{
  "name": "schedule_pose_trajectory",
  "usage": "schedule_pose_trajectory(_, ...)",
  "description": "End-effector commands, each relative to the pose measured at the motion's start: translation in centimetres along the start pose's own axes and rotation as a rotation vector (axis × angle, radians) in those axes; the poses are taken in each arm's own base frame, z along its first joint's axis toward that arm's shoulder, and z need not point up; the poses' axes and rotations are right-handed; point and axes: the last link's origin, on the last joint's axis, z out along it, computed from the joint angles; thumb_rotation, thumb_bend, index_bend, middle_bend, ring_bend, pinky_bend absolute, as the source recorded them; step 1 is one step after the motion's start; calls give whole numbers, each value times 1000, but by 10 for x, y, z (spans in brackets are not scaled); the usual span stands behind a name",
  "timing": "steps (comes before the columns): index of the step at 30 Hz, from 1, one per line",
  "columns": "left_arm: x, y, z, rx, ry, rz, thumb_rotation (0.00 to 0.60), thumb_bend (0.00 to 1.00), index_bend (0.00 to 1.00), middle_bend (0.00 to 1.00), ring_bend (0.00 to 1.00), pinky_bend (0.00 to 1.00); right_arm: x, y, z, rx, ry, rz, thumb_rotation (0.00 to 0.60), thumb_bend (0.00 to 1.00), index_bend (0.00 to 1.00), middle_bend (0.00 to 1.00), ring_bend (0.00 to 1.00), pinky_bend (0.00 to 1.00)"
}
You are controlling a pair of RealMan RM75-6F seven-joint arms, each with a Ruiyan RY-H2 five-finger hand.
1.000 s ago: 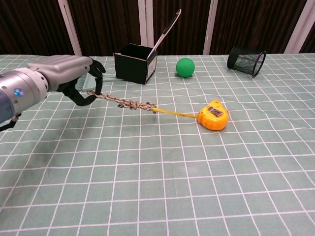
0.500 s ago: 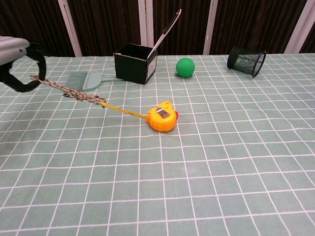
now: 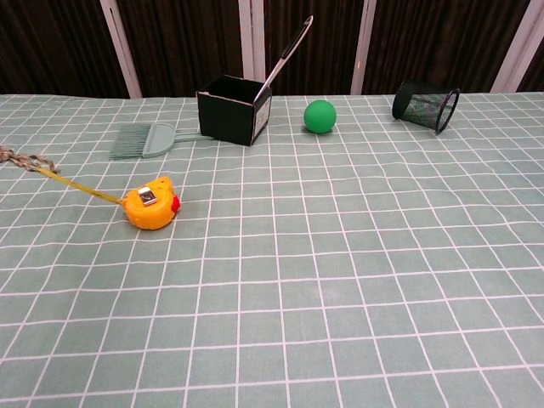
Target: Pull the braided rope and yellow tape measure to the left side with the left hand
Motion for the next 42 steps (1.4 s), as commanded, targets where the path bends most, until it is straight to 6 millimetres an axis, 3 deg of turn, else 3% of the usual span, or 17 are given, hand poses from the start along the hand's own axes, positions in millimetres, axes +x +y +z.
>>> schedule_pose_trajectory(1, -1, -21, 1, 46, -3, 17, 600, 566, 549, 119, 0, 0, 0, 0, 0, 0, 0, -1, 600, 193, 0, 0, 0, 0)
schedule_pose_trajectory(9, -3, -42, 1, 89, -21, 25, 600, 536, 505, 101, 0, 0, -1, 0, 1, -2, -5, -2, 600, 193, 0, 0, 0, 0)
schedule_pose_trajectory(11, -6, -42, -1, 85, -32, 23, 600, 426, 442, 67, 0, 0, -1, 0, 1, -2, -5, -2, 600, 193, 0, 0, 0, 0)
schedule_pose_trajectory(13, -8, -41, -3, 77, -55, 26, 600, 249, 332, 26, 0, 0, -1, 0, 0, -3, -6, -2, 600, 193, 0, 0, 0, 0)
schedule_pose_trajectory(15, -10, -39, -5, 73, -73, 25, 600, 158, 254, 11, 0, 0, -2, 0, 0, -4, -8, -2, 600, 193, 0, 0, 0, 0)
schedule_pose_trajectory(20, -7, -34, -12, 69, -79, -12, 600, 98, 136, 0, 0, 0, -1, 0, 0, -1, -10, -9, 600, 193, 0, 0, 0, 0)
schedule_pose_trajectory(24, 1, -26, -32, 61, -63, -126, 600, 74, 53, 0, 0, 0, -2, 0, 0, 5, -14, -28, 600, 193, 0, 0, 0, 0)
schedule_pose_trajectory(27, 8, -18, -59, 23, -34, -208, 600, 18, 8, 0, 0, 0, -3, 1, -1, 4, -27, -53, 600, 193, 0, 0, 0, 0)
schedule_pose_trajectory(33, 15, -6, -113, -97, -18, -292, 600, 0, 0, 0, 0, 0, -4, 1, -1, 16, -34, -98, 600, 193, 0, 0, 0, 0)
schedule_pose_trajectory(36, 10, -4, -128, -148, 5, -296, 600, 0, 0, 0, 0, 0, -4, 0, -2, 31, -32, -125, 600, 193, 0, 0, 0, 0)
schedule_pose_trajectory(42, -7, -2, -136, -236, 5, -245, 600, 0, 0, 0, 0, 0, -7, -3, -4, 63, -21, -176, 600, 193, 0, 0, 0, 0)
